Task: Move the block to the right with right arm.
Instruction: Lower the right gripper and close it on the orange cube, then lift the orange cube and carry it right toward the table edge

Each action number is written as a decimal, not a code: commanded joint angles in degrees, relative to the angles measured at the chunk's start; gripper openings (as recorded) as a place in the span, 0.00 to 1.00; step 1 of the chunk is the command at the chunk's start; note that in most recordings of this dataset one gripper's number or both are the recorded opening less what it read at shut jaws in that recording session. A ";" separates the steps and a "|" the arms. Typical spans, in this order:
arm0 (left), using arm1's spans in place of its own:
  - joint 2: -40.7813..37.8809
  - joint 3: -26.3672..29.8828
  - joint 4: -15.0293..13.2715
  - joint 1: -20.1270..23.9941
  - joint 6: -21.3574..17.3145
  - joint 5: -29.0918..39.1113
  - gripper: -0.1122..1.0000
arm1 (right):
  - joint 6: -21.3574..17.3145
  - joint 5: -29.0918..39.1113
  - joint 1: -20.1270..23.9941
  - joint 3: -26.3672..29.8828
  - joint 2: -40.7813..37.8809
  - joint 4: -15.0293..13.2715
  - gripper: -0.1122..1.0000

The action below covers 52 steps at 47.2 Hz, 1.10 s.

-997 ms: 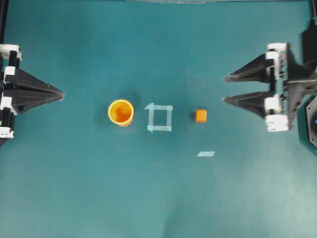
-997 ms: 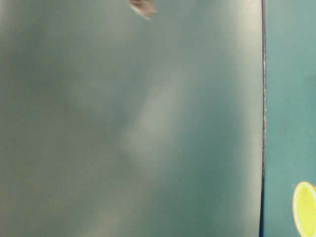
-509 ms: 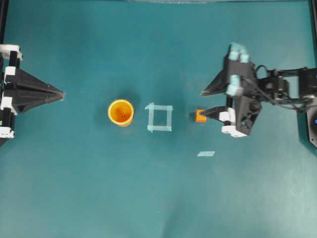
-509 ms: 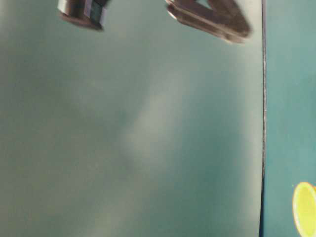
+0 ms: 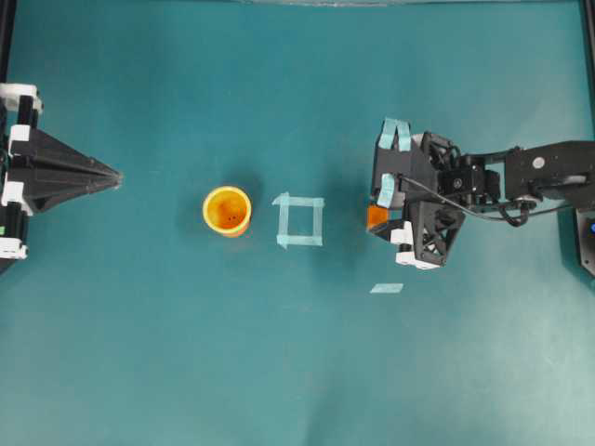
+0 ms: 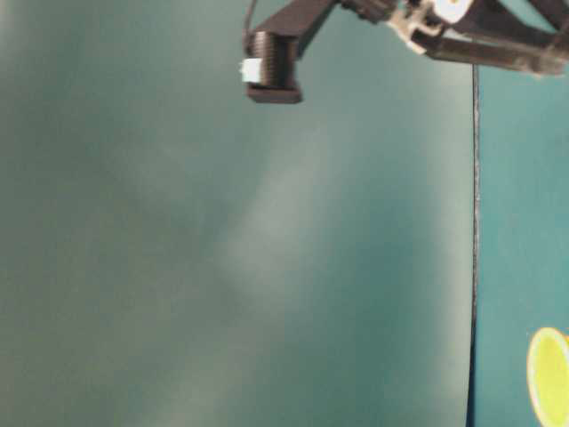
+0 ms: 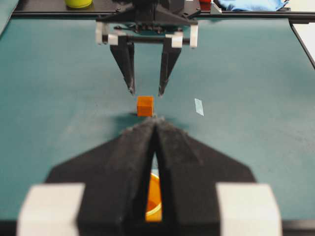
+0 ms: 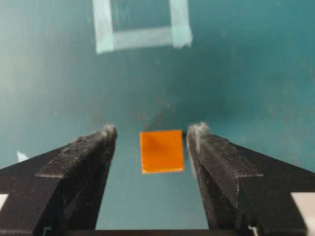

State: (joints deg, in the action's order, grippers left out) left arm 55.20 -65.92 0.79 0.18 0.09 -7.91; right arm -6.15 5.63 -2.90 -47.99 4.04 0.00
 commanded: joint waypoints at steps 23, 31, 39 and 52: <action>-0.44 1.49 0.09 0.18 0.09 -0.26 0.10 | 0.00 -4.13 0.26 0.00 -5.01 -0.09 0.66; -0.44 1.49 0.09 0.18 0.26 -0.26 0.10 | 0.00 -3.78 0.09 0.09 -4.92 -0.09 0.64; -0.44 1.58 0.09 0.18 0.35 -0.26 0.10 | -0.44 -2.02 0.18 0.53 -4.22 0.09 0.52; -0.44 1.58 0.09 0.18 0.62 -0.18 0.10 | -0.26 6.94 0.18 1.76 1.93 0.00 0.47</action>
State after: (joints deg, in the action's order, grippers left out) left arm 55.20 -65.92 0.79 0.26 0.70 -7.91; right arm -6.50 10.55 -2.81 -47.72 2.64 0.09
